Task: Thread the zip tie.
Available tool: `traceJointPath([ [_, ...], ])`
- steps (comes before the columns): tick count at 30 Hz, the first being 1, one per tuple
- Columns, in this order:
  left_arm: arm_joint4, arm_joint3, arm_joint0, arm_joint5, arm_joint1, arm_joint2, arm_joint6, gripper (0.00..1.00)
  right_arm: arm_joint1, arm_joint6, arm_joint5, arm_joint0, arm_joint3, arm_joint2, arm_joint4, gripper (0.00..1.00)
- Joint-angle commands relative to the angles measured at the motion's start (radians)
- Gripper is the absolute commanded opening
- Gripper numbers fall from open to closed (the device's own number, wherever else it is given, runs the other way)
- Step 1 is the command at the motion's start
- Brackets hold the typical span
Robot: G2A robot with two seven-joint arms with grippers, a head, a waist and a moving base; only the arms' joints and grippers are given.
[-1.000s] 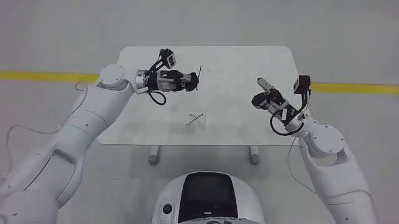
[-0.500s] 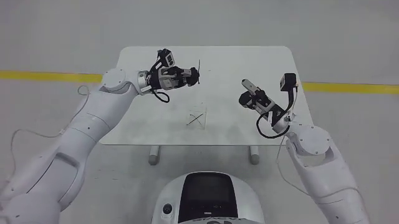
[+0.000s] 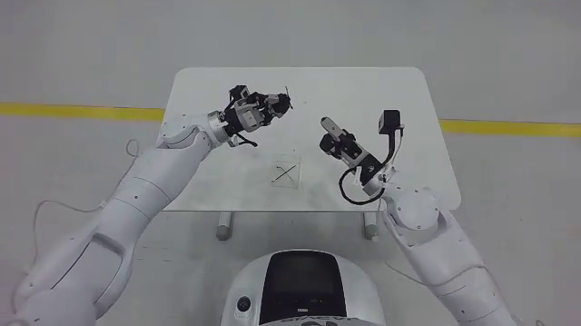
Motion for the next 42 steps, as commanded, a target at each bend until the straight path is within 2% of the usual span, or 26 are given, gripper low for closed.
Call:
traceJointPath([
  [1, 0.001, 0.000, -0.001, -0.001, 0.000, 0.000, 0.000, 0.00, 0.000, 0.002, 0.000, 0.001, -0.001, 0.000, -0.003, 1.00],
  [6, 0.001, 0.000, -0.001, -0.001, 0.000, 0.000, 0.000, 0.00, 0.000, 0.002, 0.000, 0.001, -0.001, 0.000, -0.003, 1.00],
  [10, -0.002, -0.034, 0.023, 0.012, -0.003, -0.008, 0.064, 0.00, -0.007, -0.035, 0.005, 0.006, -0.004, -0.011, 0.012, 1.00],
  [14, -0.011, -0.054, 0.036, 0.030, -0.015, -0.004, 0.124, 0.00, -0.023, -0.096, 0.020, 0.038, 0.015, -0.059, 0.004, 1.00],
  [18, -0.009, -0.053, 0.038, 0.040, -0.030, 0.005, 0.178, 0.00, -0.039, -0.137, 0.021, 0.079, 0.055, -0.111, -0.019, 1.00],
  [22, 0.001, -0.046, 0.038, 0.034, -0.043, 0.011, 0.193, 0.00, -0.052, -0.156, 0.004, 0.112, 0.090, -0.146, -0.046, 1.00],
  [24, 0.006, -0.043, 0.037, 0.035, -0.045, 0.012, 0.194, 0.00, -0.057, -0.165, -0.008, 0.120, 0.105, -0.153, -0.049, 0.84],
  [25, 0.006, -0.043, 0.037, 0.035, -0.045, 0.012, 0.194, 0.00, -0.060, -0.168, -0.011, 0.125, 0.111, -0.155, -0.047, 0.79],
  [26, 0.006, -0.043, 0.037, 0.035, -0.045, 0.012, 0.194, 0.00, -0.062, -0.176, -0.013, 0.129, 0.119, -0.154, -0.049, 0.67],
  [28, 0.006, -0.043, 0.037, 0.035, -0.045, 0.012, 0.194, 0.00, -0.066, -0.192, -0.011, 0.141, 0.134, -0.155, -0.055, 0.50],
  [34, 0.006, -0.043, 0.037, 0.035, -0.045, 0.012, 0.194, 0.00, -0.081, -0.220, -0.001, 0.172, 0.169, -0.164, -0.063, 0.43],
  [42, 0.006, -0.043, 0.037, 0.035, -0.045, 0.012, 0.194, 0.00, -0.095, -0.227, -0.004, 0.186, 0.205, -0.170, -0.074, 0.39],
])
